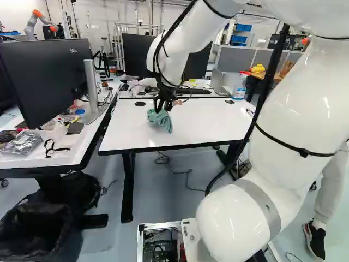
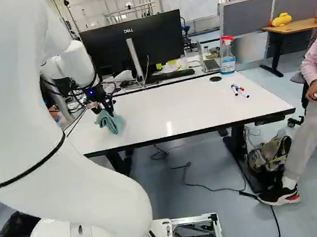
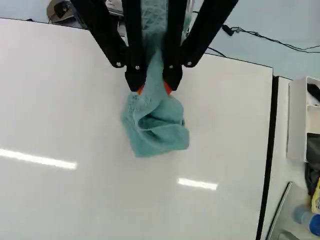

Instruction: Clean the table with the green towel

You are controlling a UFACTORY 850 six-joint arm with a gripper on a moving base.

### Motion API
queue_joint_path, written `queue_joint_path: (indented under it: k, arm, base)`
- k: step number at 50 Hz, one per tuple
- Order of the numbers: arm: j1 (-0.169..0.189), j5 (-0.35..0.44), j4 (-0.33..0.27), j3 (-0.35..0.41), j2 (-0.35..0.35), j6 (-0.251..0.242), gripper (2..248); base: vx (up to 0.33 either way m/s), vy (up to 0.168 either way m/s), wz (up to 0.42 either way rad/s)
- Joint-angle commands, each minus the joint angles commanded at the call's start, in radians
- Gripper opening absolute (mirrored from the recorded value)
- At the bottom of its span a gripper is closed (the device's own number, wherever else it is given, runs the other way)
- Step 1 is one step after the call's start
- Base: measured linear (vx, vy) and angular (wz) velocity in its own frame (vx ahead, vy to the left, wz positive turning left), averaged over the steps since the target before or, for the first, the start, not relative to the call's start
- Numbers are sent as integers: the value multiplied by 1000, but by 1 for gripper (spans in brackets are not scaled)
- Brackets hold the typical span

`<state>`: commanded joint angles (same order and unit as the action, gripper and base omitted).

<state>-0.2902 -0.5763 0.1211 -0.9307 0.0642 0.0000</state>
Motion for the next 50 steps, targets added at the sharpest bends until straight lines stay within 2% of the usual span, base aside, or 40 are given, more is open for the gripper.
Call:
queue_joint_path:
  k: [28, 50]
  arm:
    - [0, 0, 0, -20, 99, 0, 47]
    - [0, -18, 0, -20, 99, 0, 47]
  base:
    - [0, 0, 0]
    - [0, 0, 0]
